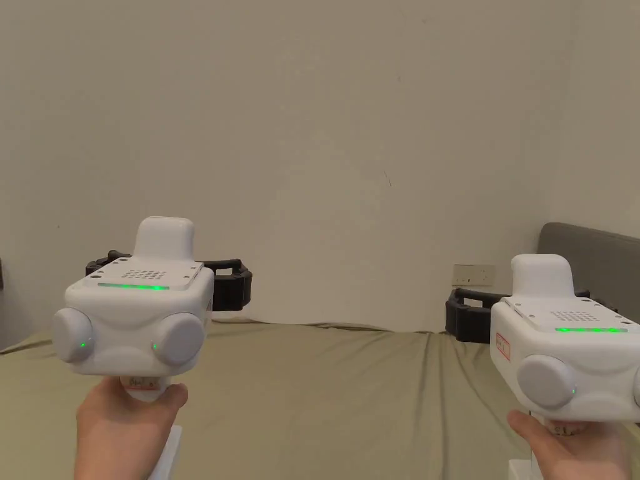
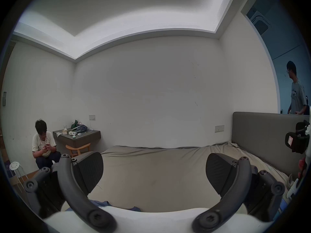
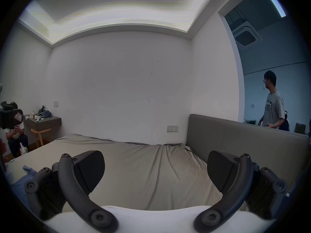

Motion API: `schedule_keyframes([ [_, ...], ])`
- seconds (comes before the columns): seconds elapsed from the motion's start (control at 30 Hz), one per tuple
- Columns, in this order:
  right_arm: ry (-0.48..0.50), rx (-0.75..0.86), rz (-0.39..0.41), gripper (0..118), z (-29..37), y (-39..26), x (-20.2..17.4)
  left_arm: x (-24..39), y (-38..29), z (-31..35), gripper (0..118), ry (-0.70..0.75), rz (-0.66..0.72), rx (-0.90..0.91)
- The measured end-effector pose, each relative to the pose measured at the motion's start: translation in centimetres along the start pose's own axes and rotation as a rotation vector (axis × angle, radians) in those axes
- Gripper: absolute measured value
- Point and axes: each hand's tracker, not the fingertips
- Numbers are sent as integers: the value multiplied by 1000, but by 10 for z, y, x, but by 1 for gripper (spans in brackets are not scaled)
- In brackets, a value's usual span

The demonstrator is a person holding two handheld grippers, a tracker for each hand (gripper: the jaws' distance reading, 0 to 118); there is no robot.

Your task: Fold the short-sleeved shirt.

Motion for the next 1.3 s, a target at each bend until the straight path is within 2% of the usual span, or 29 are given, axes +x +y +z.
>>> schedule_keyframes([
  [0.27,33,0,6,118,-2,-5,-9,-6,-2,-3,118,16,3,2],
  [0.63,-29,13,-2,118,-3,-10,-12,0,2,1,118,11,-6,26],
  [0.8,-10,-8,-23,118,-4,-10,-9,1,-1,0,118,14,-3,18],
  [0.93,-16,7,-4,118,-3,-9,-11,3,-3,-3,118,13,-6,7],
  [1.07,-3,15,-25,118,-1,-9,-11,4,-3,-1,118,6,1,13],
  [1.3,-3,6,-11,118,-1,-11,-13,4,-4,-1,118,1,-1,10],
])
